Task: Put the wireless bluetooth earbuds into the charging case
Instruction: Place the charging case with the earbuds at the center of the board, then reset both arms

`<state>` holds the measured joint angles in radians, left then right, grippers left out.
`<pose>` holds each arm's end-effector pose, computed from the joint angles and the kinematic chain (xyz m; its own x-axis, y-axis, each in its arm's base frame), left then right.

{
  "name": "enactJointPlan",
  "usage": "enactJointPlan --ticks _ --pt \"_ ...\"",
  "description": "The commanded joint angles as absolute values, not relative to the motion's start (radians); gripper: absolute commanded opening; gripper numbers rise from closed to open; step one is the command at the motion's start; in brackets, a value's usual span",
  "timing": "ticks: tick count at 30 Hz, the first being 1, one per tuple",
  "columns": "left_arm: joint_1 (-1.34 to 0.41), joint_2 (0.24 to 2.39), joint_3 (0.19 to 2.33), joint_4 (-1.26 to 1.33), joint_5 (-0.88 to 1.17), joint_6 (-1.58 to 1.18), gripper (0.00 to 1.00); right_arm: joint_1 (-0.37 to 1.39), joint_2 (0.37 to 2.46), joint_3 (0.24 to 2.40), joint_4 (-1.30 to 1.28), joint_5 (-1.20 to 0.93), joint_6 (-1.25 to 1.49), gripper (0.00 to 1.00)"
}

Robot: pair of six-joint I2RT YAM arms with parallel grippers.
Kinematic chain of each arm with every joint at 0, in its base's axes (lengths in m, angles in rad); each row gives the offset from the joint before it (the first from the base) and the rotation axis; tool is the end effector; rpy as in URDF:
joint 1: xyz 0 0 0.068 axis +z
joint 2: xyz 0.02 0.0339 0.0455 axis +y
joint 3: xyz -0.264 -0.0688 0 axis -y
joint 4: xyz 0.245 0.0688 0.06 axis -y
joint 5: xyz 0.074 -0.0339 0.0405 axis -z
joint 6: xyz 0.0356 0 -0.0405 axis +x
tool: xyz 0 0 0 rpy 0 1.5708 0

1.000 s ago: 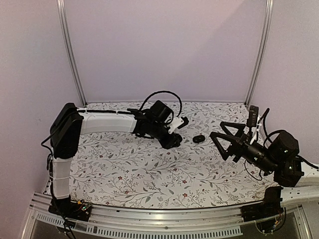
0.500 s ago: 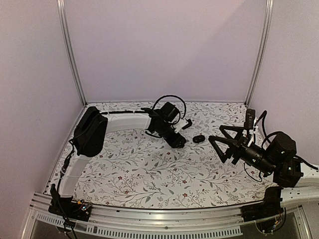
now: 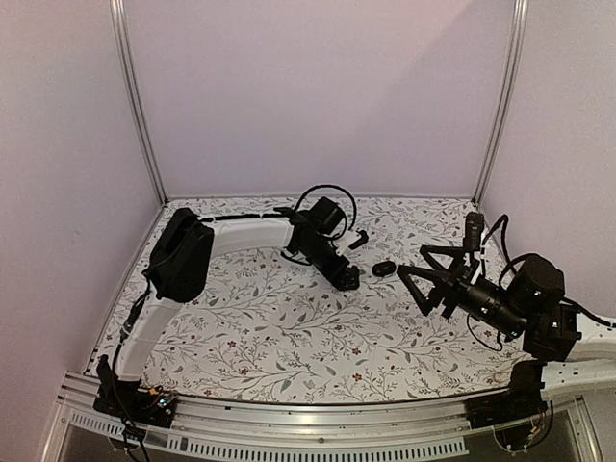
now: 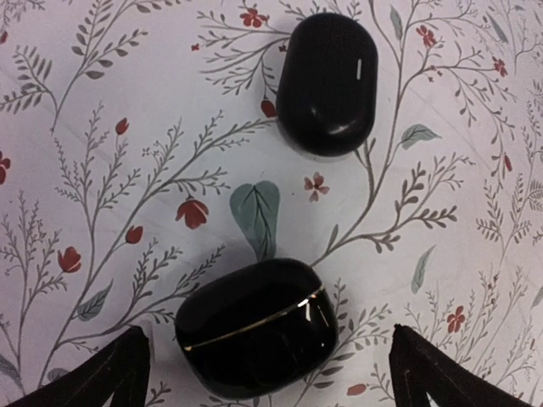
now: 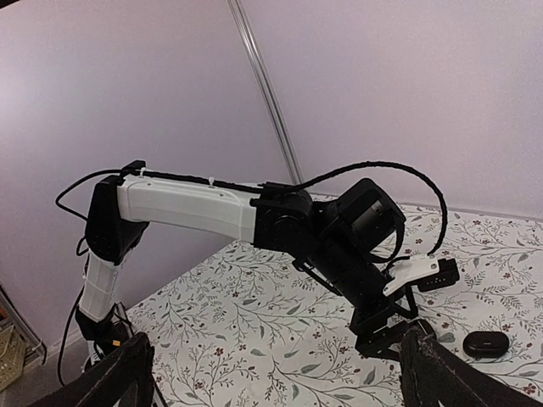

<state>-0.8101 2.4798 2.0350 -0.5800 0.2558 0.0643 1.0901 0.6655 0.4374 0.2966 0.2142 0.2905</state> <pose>0.3599 -0.3912 0.1318 -0.5371 0.6545 -0.5321 0.8276 0.5309 -0.1824 0.0867 0.1500 0.2870 -0.1898 0.2414 -0.9517 -0.7452 0.5957 0.2997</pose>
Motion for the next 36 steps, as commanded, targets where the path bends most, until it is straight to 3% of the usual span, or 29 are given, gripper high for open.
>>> enactJointPlan --ticks 1,10,15,27,36 --pt "-0.8 2.412 2.046 -0.601 0.263 0.06 1.0 1.07 0.68 0.448 0.287 0.198 0.278 0.99" --pt "-0.71 2.046 1.788 -0.444 0.225 -0.062 1.0 0.891 0.72 0.489 0.28 0.024 0.273 0.99" --pt "-0.528 1.772 1.473 -0.225 0.287 -0.252 1.0 0.72 0.77 0.51 0.293 -0.101 0.292 0.99" --pt "-0.266 1.188 0.843 -0.031 0.091 -0.432 1.0 0.298 0.82 0.453 0.322 -0.306 0.379 0.99" --pt "-0.234 0.92 0.634 0.032 0.002 -0.466 0.99 0.235 0.789 0.405 0.316 -0.342 0.39 0.99"
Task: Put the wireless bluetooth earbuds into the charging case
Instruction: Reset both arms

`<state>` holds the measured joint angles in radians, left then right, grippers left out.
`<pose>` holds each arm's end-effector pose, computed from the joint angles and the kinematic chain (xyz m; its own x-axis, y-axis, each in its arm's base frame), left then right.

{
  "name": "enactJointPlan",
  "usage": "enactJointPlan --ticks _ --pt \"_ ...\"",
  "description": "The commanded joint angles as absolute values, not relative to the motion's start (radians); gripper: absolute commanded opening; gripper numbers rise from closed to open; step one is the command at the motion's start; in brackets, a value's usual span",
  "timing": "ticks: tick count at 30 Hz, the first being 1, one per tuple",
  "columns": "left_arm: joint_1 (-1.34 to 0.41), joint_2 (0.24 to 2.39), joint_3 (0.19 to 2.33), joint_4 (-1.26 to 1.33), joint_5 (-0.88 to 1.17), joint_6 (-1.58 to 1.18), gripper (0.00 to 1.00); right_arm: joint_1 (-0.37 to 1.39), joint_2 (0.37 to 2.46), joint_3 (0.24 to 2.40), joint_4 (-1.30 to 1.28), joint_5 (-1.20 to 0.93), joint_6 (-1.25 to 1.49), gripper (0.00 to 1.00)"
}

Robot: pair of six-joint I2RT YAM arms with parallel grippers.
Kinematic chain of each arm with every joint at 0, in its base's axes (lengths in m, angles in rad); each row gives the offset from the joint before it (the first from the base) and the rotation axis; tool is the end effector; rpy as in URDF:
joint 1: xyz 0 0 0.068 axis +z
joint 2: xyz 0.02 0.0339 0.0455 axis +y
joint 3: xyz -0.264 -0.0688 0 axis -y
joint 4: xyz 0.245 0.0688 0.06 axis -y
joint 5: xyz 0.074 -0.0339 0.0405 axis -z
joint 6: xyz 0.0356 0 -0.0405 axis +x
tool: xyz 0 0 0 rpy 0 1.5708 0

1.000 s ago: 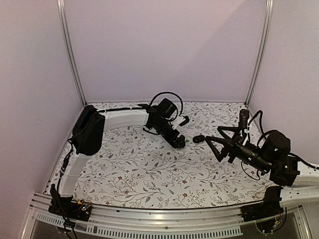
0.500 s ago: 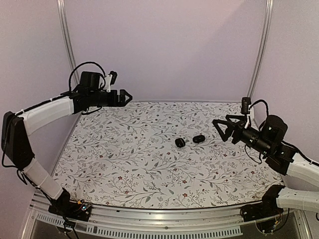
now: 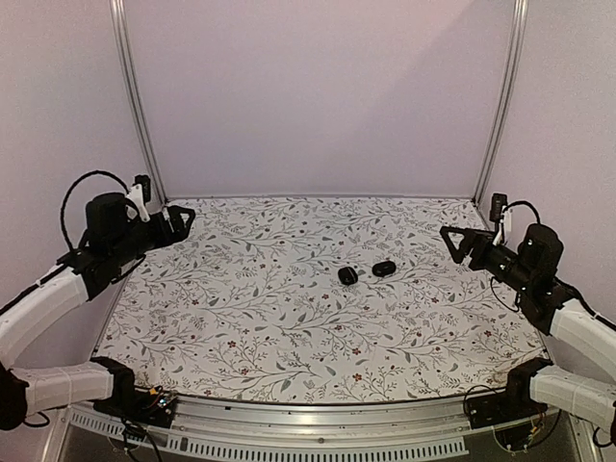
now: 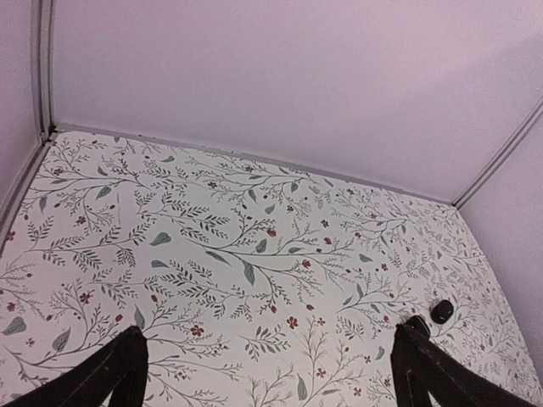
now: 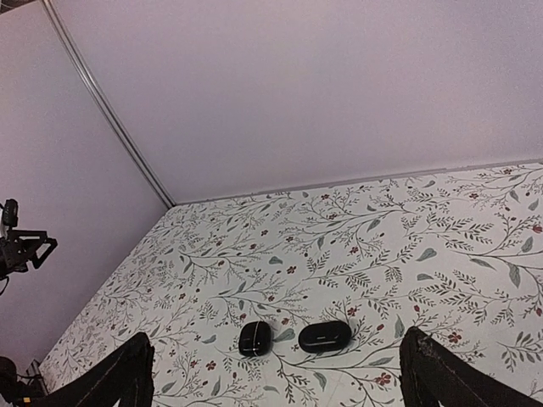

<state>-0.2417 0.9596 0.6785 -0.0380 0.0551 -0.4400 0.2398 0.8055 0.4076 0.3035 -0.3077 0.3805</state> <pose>0.2176 -0.0557 0.2850 -0.3990 -0.3397 -0.8517 0.1324 0.8978 -0.4201 0.1856 0.0565 0.2541 -0.2779 0.2964 -0.9137 -0.4481 0.8014 0.3962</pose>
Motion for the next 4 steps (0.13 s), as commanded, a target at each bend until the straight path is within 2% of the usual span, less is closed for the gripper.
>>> enactJointPlan --ticks 1,4 --pt "-0.234 0.919 0.631 0.037 0.003 -0.465 1.0 0.234 0.791 0.407 0.316 -0.337 0.388 0.99" --pt "-0.235 0.927 0.635 0.041 0.004 -0.458 1.0 0.234 0.786 0.418 0.316 -0.333 0.381 0.99"
